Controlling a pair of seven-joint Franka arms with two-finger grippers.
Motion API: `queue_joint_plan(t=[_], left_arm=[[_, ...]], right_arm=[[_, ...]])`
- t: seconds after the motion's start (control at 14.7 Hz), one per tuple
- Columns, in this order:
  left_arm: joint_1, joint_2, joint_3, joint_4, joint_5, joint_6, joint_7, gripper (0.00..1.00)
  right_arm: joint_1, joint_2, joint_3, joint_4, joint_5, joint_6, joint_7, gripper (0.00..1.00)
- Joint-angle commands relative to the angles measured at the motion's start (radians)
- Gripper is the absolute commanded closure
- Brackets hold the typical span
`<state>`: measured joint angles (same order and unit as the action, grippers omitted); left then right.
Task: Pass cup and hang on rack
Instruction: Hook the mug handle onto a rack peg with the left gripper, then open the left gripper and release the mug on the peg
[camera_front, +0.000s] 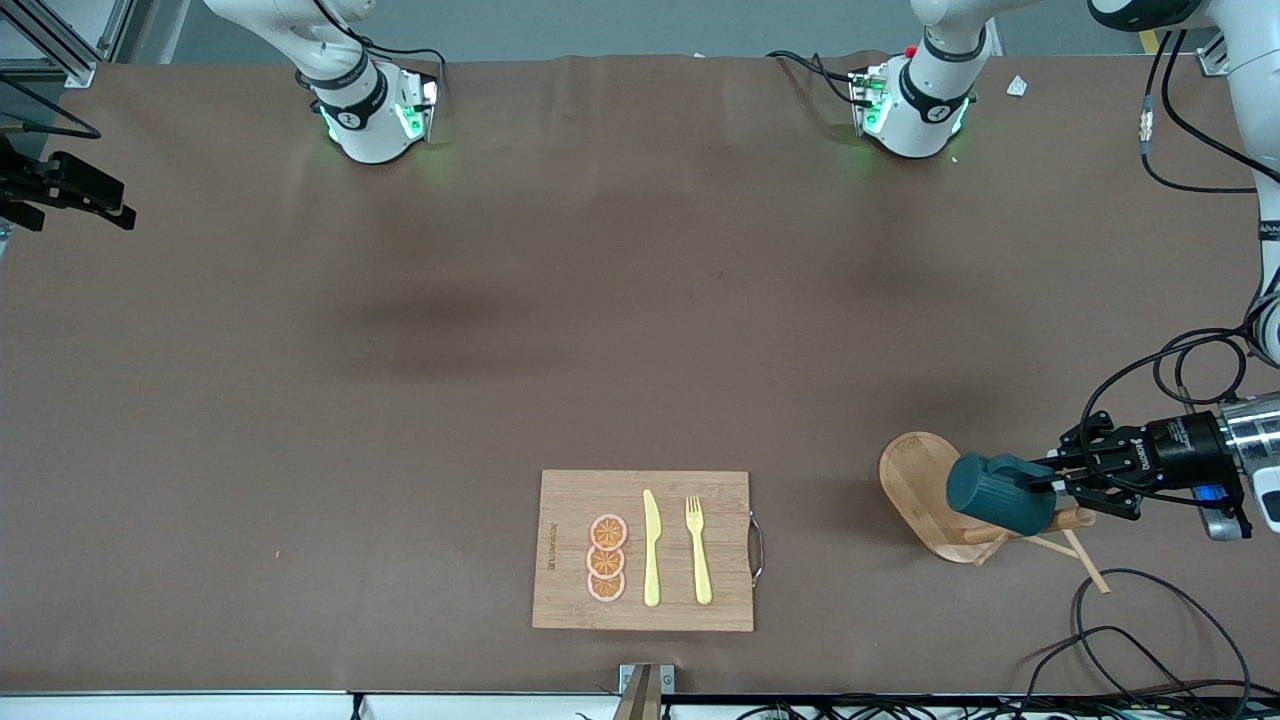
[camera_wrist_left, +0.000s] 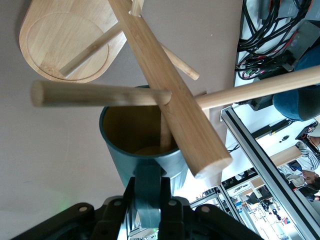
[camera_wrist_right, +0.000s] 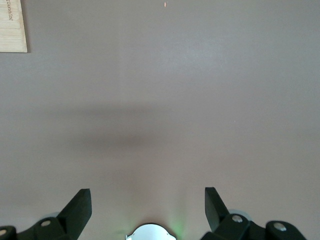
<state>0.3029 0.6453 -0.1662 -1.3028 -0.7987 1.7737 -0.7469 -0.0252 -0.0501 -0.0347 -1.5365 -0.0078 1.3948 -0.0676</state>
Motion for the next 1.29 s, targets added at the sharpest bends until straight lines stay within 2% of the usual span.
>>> queue_joint_plan(t=[0.0, 0.2, 0.27, 0.34, 0.41, 0.48, 0.54, 0.88, 1.09, 1.22], left_arm=[[0.008, 0.025, -0.004, 0.031, -0.019, -0.004, 0.012, 0.99], [0.018, 0.028, -0.004, 0.031, -0.020, 0.006, 0.012, 0.98], [0.019, 0.034, -0.006, 0.031, -0.020, 0.010, 0.012, 0.95], [0.019, 0.036, -0.007, 0.033, -0.020, 0.013, 0.012, 0.81], [0.019, 0.036, -0.007, 0.031, -0.020, 0.019, 0.012, 0.51], [0.016, 0.034, -0.009, 0.031, -0.020, 0.030, 0.012, 0.17], [0.016, 0.031, -0.012, 0.031, -0.020, 0.033, 0.021, 0.00], [0.009, -0.030, -0.021, 0.033, -0.013, 0.009, 0.020, 0.00], [0.005, -0.142, -0.015, 0.033, 0.001, -0.054, 0.017, 0.00], [-0.023, -0.211, -0.018, 0.033, 0.129, -0.118, 0.027, 0.00]], right_arm=[[0.004, -0.031, -0.004, -0.031, 0.009, 0.010, 0.006, 0.00], [0.004, -0.031, -0.004, -0.031, 0.009, 0.012, 0.006, 0.00], [0.004, -0.031, -0.004, -0.031, 0.009, 0.012, 0.006, 0.00], [0.004, -0.031, -0.004, -0.031, 0.009, 0.012, 0.006, 0.00], [0.004, -0.031, -0.004, -0.031, 0.009, 0.012, 0.006, 0.00], [0.004, -0.031, -0.004, -0.031, 0.009, 0.012, 0.006, 0.00], [0.004, -0.031, -0.004, -0.031, 0.009, 0.012, 0.006, 0.00], [0.004, -0.031, -0.004, -0.031, 0.009, 0.012, 0.006, 0.00], [0.004, -0.031, -0.004, -0.031, 0.009, 0.012, 0.006, 0.00], [0.004, -0.031, -0.004, -0.031, 0.009, 0.012, 0.006, 0.00]])
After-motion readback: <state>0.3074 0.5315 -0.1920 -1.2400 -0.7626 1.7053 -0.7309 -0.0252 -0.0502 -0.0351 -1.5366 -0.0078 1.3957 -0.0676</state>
